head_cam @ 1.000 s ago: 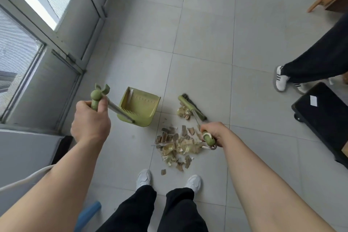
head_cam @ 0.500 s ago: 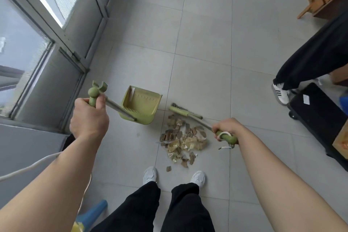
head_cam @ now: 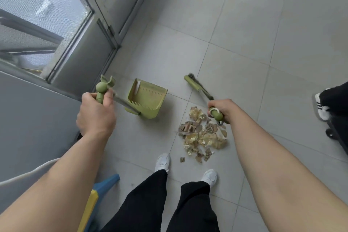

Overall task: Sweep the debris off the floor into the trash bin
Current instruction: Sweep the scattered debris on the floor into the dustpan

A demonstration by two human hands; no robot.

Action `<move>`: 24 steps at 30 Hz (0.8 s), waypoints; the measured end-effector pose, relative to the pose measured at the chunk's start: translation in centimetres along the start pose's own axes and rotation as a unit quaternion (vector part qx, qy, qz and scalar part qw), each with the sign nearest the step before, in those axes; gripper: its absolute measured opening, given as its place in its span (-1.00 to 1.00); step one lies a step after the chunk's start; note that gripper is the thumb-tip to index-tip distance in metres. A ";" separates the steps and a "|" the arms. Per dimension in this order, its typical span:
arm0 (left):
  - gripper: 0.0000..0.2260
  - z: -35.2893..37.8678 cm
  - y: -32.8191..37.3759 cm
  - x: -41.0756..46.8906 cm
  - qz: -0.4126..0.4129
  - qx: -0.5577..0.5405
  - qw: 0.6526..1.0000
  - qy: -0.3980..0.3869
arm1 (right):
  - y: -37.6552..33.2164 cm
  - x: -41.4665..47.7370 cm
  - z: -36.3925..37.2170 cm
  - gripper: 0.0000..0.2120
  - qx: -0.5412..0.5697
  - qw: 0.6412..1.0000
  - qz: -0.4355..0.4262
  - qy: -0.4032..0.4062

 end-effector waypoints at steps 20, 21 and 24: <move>-0.55 -1.8 -5.0 -6.5 -0.059 -0.069 0.995 0.044 | 8.5 -5.9 -0.3 -0.61 -0.298 0.951 0.025 -0.084; -0.55 -1.8 -5.5 -7.3 -0.061 -0.075 0.994 0.049 | 9.0 -6.4 -0.8 -0.63 -0.310 0.946 0.022 -0.086; -0.55 -1.6 -7.2 -9.9 -0.067 -0.095 0.992 0.054 | 11.1 -7.9 -2.1 -0.73 -0.359 0.929 0.012 -0.086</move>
Point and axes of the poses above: each hand's wrist, its own x-axis towards the middle knuckle, its own z-axis out of the palm, y = z × x, the point moved 2 cm from there along x, towards the middle knuckle, and after that the axes turned 7 degrees about -y, right-handed, at the moved point
